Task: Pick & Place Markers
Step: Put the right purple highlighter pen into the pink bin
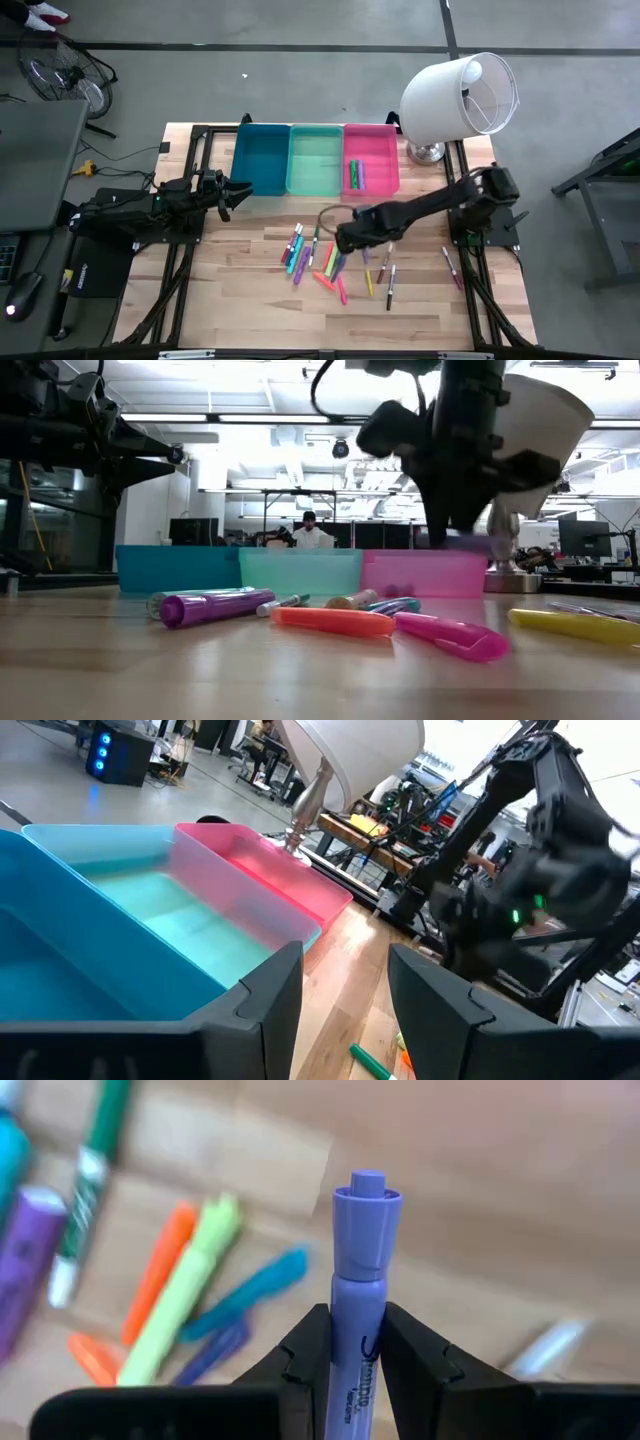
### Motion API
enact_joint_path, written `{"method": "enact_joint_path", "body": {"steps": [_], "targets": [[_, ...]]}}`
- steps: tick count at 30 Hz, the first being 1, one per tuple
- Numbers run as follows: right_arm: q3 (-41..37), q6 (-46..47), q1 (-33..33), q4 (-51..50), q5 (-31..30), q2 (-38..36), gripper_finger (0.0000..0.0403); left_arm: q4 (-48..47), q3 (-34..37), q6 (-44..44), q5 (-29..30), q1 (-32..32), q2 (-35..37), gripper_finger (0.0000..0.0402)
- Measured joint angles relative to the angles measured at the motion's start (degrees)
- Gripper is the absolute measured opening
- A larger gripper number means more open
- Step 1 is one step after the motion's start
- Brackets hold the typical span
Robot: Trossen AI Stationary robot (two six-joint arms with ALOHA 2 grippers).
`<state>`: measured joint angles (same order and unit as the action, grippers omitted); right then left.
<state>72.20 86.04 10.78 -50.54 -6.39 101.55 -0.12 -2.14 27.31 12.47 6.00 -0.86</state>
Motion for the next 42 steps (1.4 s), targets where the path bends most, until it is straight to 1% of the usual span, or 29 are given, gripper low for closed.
{"method": "enact_joint_path", "body": {"steps": [6,10,17,23,28,31,35,42], "targets": [[0.07,-9.54,-6.36,-2.63,-6.23,-7.89,0.0065,0.00,0.01,0.00,0.00,0.00,0.00,0.0147],[0.07,-16.05,-12.18,-3.16,-8.30,-11.05,0.0065,0.00,0.01,0.02,0.00,0.00,-0.01,0.0147],[0.07,-26.08,-24.43,-1.80,-7.37,-10.86,0.0065,0.00,0.01,0.02,0.00,0.00,0.00,0.0147],[0.11,-28.97,-32.34,1.74,-6.98,-9.40,0.0065,0.00,0.01,0.01,0.00,-0.01,0.00,0.0147],[0.11,-29.60,-35.76,3.16,-4.26,-4.85,0.0066,0.00,-0.01,0.02,0.00,0.00,-0.02,0.0147],[0.09,-29.63,-36.79,5.78,-2.78,-2.45,0.0067,0.00,0.00,0.00,0.00,0.00,-0.01,0.0147],[0.09,-30.00,-37.43,8.64,-0.61,0.57,0.0067,0.00,-0.01,0.02,0.00,-0.02,-0.02,0.0147],[0.09,-31.04,-37.82,8.65,0.48,2.82,0.0080,0.00,0.00,0.01,-0.01,-0.02,-0.02,0.0147]]}}
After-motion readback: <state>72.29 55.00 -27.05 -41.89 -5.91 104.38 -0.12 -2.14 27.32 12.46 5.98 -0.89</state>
